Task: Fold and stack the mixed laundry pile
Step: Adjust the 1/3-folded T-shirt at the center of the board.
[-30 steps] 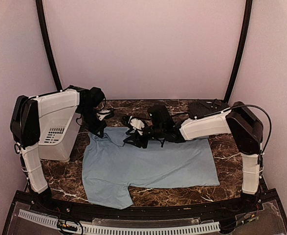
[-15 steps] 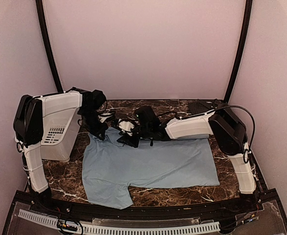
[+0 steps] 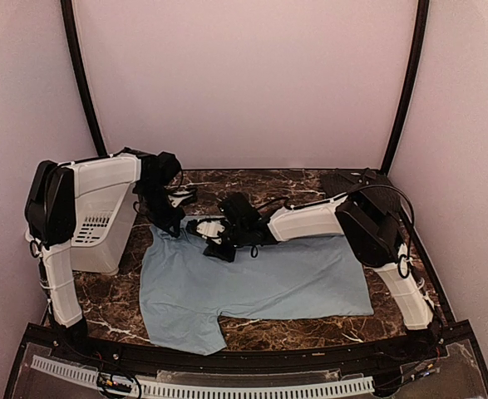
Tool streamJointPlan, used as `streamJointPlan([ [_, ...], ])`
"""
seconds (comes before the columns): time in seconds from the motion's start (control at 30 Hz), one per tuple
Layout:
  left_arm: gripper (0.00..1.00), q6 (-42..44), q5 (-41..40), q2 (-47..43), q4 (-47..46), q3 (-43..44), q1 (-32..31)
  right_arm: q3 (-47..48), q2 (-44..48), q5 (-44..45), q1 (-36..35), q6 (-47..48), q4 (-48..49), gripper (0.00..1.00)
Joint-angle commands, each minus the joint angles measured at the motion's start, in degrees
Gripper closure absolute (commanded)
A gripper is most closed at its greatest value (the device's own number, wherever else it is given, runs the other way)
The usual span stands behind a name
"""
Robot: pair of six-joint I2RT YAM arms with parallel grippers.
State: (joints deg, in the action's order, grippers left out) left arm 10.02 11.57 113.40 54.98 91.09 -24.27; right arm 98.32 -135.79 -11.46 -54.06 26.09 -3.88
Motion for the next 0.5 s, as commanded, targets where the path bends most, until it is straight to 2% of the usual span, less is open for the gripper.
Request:
streamJointPlan([
  [0.0,1.0,0.0,0.77,0.54,0.99,1.2,0.35,3.22,-1.59,4.45,-0.6,0.06,-1.75,0.66],
  [0.1,1.0,-0.13,0.55,0.73,1.0,1.22,0.37,4.63,-2.68,5.62,-0.6,0.11,-3.07,0.7],
  [0.2,1.0,-0.09,0.43,0.78,1.0,1.35,0.35,5.1,-2.9,6.27,-0.69,0.02,-3.54,0.78],
  [0.37,1.0,-0.3,0.26,0.85,0.81,1.54,0.36,4.35,-1.82,7.05,-0.97,0.86,-3.36,0.99],
  [0.47,1.0,-0.54,-0.01,0.81,0.6,1.47,0.37,3.21,0.0,7.41,-1.5,1.01,-2.46,1.0],
])
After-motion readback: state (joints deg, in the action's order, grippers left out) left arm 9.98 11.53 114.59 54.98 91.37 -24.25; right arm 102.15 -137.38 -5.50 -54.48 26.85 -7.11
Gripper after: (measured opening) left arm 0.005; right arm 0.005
